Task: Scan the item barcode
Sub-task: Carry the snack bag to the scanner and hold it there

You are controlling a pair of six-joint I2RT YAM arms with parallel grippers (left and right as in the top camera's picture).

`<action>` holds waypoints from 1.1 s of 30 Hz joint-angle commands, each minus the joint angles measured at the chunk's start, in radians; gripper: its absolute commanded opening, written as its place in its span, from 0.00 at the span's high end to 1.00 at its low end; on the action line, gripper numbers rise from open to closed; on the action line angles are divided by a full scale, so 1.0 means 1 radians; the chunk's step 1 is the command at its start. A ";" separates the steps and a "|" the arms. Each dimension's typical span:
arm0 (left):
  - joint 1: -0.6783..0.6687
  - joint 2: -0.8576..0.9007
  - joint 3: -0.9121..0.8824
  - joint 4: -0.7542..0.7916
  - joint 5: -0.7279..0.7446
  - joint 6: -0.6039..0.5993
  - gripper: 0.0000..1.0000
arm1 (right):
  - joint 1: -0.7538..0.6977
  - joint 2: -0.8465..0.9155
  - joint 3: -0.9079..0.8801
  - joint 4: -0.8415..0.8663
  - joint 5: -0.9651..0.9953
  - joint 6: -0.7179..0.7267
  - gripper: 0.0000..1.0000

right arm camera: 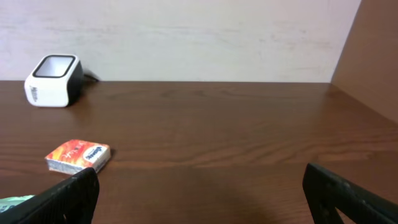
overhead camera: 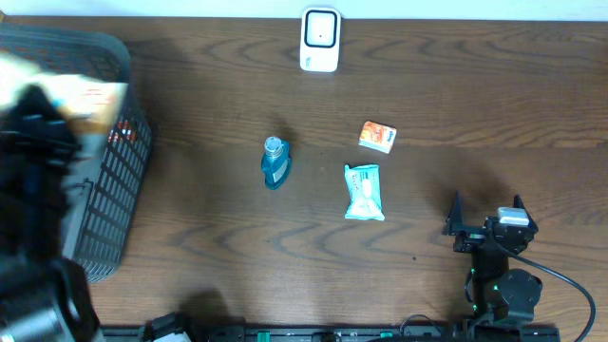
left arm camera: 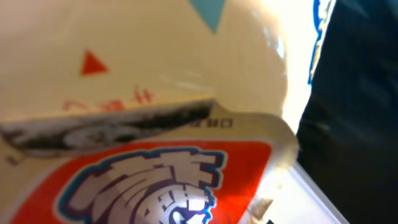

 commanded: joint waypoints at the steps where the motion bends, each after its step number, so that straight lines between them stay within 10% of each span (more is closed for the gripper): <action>1: -0.258 -0.005 0.007 0.053 0.164 0.064 0.93 | -0.004 -0.004 -0.002 -0.004 0.001 -0.013 0.01; 14: -1.043 0.477 0.006 0.028 -0.253 0.290 0.93 | -0.004 -0.004 -0.002 -0.004 0.001 -0.013 0.01; 33: -1.169 1.016 -0.003 -0.073 -0.360 0.121 0.92 | -0.004 -0.004 -0.002 -0.004 0.001 -0.013 0.01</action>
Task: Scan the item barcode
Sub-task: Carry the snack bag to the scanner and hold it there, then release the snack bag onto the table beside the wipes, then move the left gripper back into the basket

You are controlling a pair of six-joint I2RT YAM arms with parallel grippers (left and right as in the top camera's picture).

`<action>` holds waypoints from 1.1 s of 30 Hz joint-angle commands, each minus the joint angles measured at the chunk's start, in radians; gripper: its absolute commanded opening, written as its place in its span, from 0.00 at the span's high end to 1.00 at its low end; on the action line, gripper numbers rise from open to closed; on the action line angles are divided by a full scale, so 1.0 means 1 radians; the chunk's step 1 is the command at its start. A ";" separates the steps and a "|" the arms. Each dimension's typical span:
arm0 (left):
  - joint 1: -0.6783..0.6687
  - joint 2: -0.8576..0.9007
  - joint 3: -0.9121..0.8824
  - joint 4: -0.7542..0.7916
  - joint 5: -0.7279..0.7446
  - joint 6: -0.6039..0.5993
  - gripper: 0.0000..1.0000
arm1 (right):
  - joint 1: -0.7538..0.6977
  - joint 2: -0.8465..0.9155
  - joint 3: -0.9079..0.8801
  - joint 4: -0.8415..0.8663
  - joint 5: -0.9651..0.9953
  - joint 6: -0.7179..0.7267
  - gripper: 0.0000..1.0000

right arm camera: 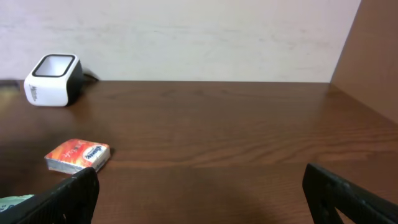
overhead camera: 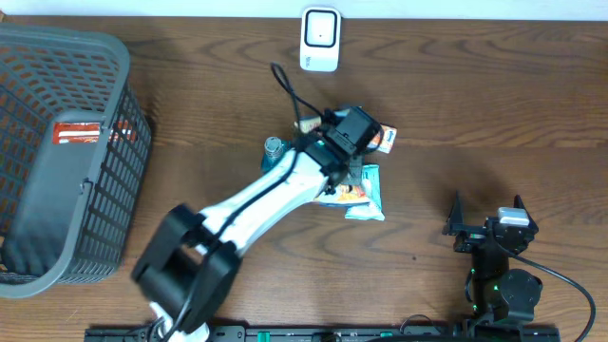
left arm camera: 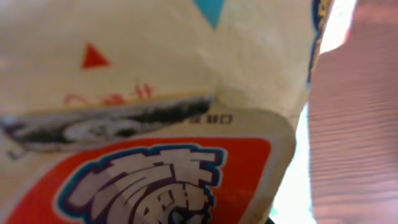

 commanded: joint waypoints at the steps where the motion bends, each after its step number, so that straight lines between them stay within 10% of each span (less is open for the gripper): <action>1: -0.043 0.025 -0.004 0.001 -0.021 -0.026 0.87 | -0.004 -0.004 -0.002 -0.004 0.001 -0.013 0.01; 6: -0.085 0.006 -0.003 -0.005 -0.101 -0.022 0.28 | -0.004 -0.004 -0.002 -0.004 0.001 -0.013 0.01; 10: -0.089 -0.056 0.000 -0.029 -0.118 0.014 0.09 | -0.004 -0.004 -0.002 -0.004 0.001 -0.013 0.01; 24: -0.004 -0.583 0.101 -0.138 -0.370 0.240 0.00 | -0.004 -0.004 -0.002 -0.004 0.001 -0.013 0.01; 33: 0.716 -0.822 0.159 -0.277 -0.402 0.034 0.00 | -0.004 -0.004 -0.002 -0.004 0.001 -0.013 0.01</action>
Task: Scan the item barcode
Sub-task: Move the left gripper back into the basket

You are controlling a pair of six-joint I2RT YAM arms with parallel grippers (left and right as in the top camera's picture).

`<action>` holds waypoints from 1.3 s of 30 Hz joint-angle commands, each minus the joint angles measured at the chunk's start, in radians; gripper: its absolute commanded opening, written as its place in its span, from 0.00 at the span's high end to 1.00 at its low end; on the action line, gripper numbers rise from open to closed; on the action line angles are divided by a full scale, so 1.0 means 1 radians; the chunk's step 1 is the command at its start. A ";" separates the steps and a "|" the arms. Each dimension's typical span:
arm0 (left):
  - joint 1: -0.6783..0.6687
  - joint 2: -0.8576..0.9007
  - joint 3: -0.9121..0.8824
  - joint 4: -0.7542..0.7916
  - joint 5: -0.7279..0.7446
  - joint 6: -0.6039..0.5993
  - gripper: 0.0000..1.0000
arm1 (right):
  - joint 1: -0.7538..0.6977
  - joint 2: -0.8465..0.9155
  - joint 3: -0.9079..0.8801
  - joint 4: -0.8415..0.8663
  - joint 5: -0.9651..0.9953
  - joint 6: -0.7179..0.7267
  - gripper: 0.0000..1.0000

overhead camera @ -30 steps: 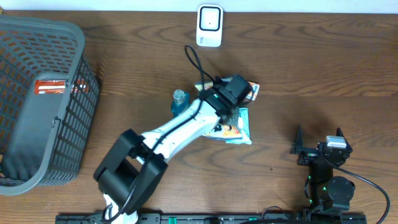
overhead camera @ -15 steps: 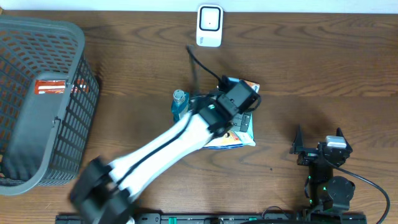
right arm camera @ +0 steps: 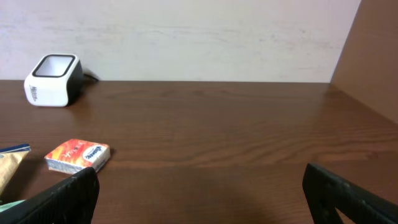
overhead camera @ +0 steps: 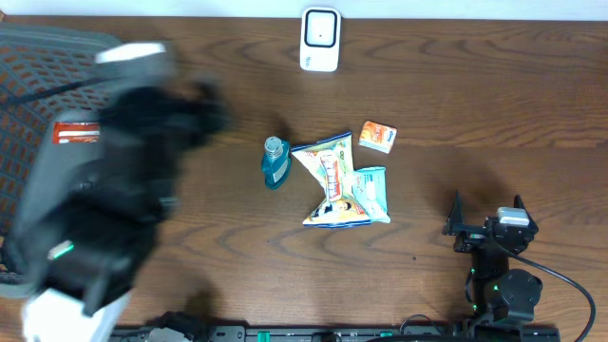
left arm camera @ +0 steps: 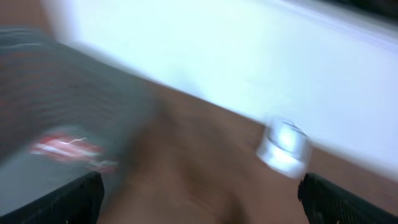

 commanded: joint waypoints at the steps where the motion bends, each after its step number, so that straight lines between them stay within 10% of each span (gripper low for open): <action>1: 0.291 -0.020 0.003 -0.069 -0.015 -0.134 0.00 | -0.004 -0.005 -0.002 -0.004 0.001 -0.013 0.01; 10: 0.843 0.233 0.003 -0.167 0.326 -0.103 0.00 | -0.004 -0.005 -0.002 -0.004 0.001 -0.013 0.01; 17: 0.840 0.498 0.003 -0.087 0.421 0.089 0.02 | -0.004 -0.005 -0.002 -0.004 0.001 -0.013 0.01; 39: 0.723 0.980 0.002 0.213 0.368 0.166 0.01 | -0.004 -0.005 -0.002 -0.004 0.001 -0.013 0.01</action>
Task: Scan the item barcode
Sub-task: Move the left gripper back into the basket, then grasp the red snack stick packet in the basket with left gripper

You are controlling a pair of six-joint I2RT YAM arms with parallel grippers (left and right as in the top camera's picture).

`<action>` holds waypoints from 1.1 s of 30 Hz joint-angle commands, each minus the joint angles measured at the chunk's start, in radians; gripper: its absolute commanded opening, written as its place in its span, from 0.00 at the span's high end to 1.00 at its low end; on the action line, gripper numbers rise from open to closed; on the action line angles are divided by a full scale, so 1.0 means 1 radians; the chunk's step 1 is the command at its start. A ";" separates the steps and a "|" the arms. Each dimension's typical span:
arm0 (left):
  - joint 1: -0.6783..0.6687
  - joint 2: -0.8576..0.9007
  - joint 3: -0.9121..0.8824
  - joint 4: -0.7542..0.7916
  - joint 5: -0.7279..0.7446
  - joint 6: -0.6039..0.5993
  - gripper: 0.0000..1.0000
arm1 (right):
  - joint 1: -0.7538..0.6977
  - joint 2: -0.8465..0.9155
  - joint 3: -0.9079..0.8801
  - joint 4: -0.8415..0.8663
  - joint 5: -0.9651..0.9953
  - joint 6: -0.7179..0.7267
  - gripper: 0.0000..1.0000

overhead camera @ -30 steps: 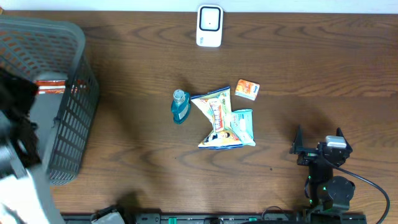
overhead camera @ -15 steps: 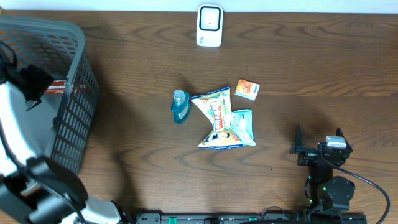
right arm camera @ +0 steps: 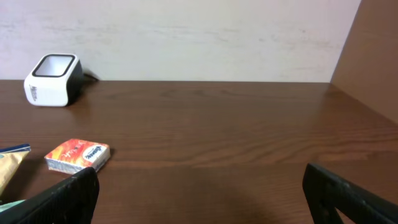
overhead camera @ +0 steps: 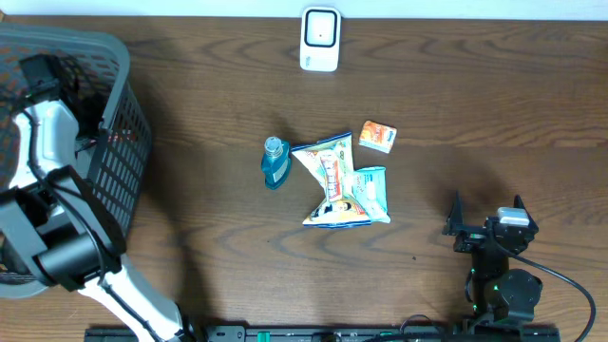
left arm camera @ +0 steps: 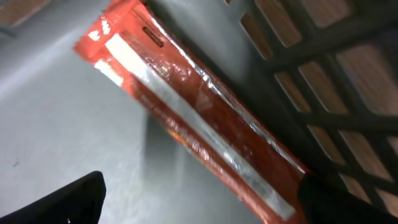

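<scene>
The white barcode scanner [overhead camera: 320,40] stands at the table's far edge and shows as well in the right wrist view [right arm camera: 55,79]. A red foil packet [left arm camera: 193,124] lies on the floor of the grey basket [overhead camera: 119,180], against its mesh wall. My left gripper [left arm camera: 199,208] hangs open just above that packet, inside the basket [overhead camera: 43,71]. A cream and red snack bag [overhead camera: 331,178] lies mid-table, partly over a teal tissue pack [overhead camera: 372,192]. My right gripper [right arm camera: 208,193] rests open at the near right [overhead camera: 486,223], empty.
A blue bottle [overhead camera: 275,161] lies left of the snack bag. A small orange box [overhead camera: 377,137] sits to its upper right, also ahead of the right gripper [right arm camera: 78,155]. The basket's mesh wall [left arm camera: 323,74] rises close to the left gripper's right side.
My left arm was a blur over the table's left side beside the basket. Now its open gripper is down inside the basket over the red packet. The table items and right arm are unchanged.
My left gripper first held the snack bag up by the basket. Then it had the bag at mid-table, over the tissue pack. After that the bag lay there alone and the gripper was open near the basket; now it hangs inside, above the red packet.
</scene>
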 commanded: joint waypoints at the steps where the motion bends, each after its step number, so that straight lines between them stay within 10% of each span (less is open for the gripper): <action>1: 0.003 0.055 0.000 0.013 -0.031 0.021 0.01 | -0.004 -0.004 -0.002 -0.004 0.001 -0.013 0.01; 11: 0.011 0.142 -0.001 -0.049 -0.082 -0.018 0.01 | -0.004 -0.004 -0.002 -0.004 0.001 -0.013 0.01; 22: 0.012 0.109 -0.001 -0.289 -0.447 -0.374 0.30 | -0.004 -0.004 -0.002 -0.004 0.001 -0.013 0.01; 28: 0.010 0.098 -0.001 -0.302 -0.443 -0.382 0.29 | -0.004 -0.004 -0.002 -0.004 0.001 -0.013 0.01; 33: 0.010 0.066 -0.001 -0.324 -0.439 -0.462 0.06 | -0.004 -0.004 -0.002 -0.004 0.001 -0.013 0.01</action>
